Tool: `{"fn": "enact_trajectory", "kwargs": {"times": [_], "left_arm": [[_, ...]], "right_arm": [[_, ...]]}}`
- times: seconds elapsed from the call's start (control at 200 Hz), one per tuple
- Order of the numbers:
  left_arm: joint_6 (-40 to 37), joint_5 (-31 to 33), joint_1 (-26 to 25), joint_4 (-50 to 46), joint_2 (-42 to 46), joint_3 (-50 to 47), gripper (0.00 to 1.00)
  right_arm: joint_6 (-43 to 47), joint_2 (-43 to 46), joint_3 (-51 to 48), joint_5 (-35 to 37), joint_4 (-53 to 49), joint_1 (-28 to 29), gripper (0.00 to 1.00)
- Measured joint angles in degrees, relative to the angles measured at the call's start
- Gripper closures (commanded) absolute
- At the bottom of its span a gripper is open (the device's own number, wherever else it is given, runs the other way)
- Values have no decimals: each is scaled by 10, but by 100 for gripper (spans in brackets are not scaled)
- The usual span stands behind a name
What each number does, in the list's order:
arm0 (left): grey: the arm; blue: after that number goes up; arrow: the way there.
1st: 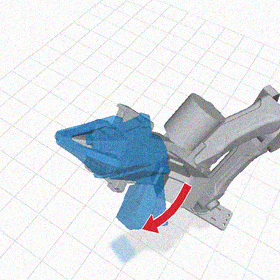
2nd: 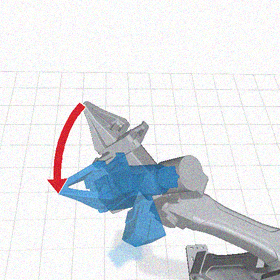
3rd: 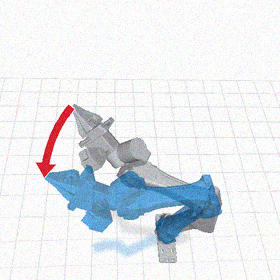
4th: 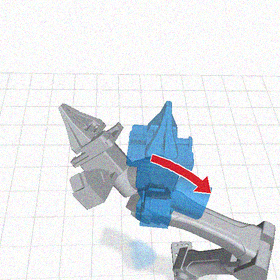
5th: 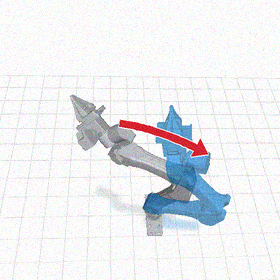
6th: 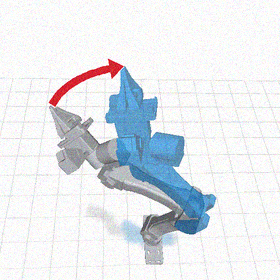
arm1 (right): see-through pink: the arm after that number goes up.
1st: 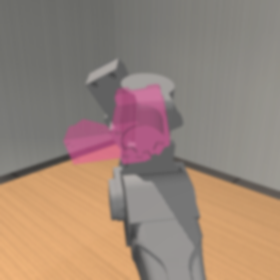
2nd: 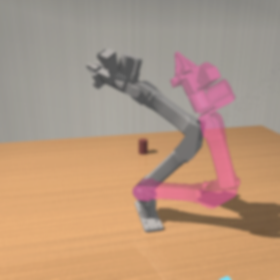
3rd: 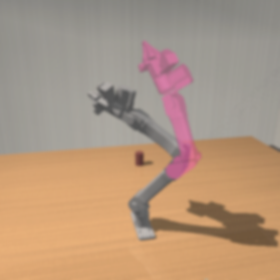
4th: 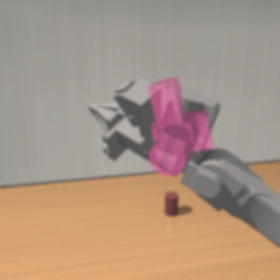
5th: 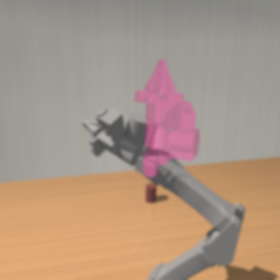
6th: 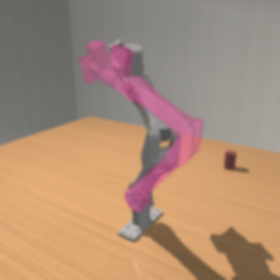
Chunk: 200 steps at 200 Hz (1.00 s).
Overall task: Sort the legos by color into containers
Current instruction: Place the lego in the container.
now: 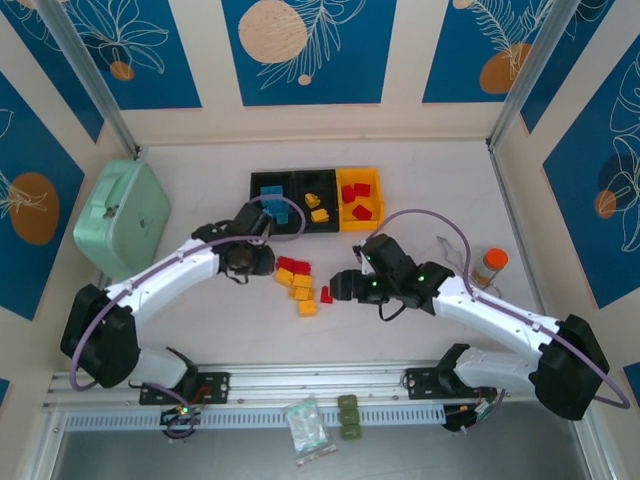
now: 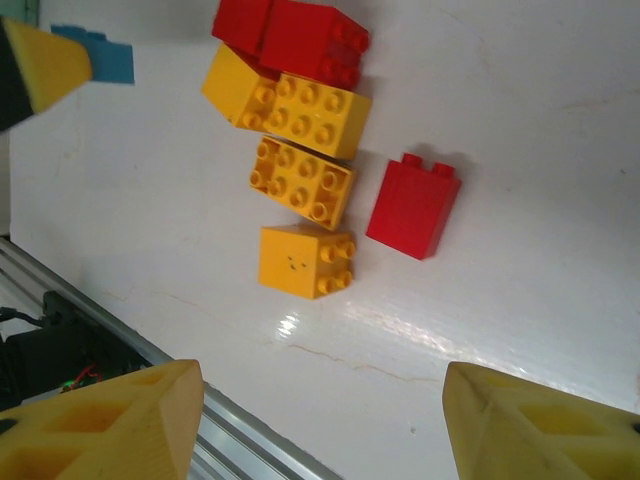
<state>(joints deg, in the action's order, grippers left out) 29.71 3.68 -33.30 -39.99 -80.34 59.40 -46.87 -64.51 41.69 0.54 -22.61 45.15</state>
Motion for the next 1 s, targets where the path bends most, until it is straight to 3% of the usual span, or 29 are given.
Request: {"fn": "enact_trajectory", "kwargs": {"times": [0.19, 0.55, 1.0], "left_arm": [[-23, -3, 38, -12, -38, 100, 72], [-54, -17, 73, -30, -210, 287, 71], [-63, -17, 118, -82, -457, 580, 70]], "right_arm": [[4, -24, 30, -2, 35, 7, 35], [30, -79, 111, 1, 62, -2, 35], [28, -47, 84, 8, 60, -27, 35]]}}
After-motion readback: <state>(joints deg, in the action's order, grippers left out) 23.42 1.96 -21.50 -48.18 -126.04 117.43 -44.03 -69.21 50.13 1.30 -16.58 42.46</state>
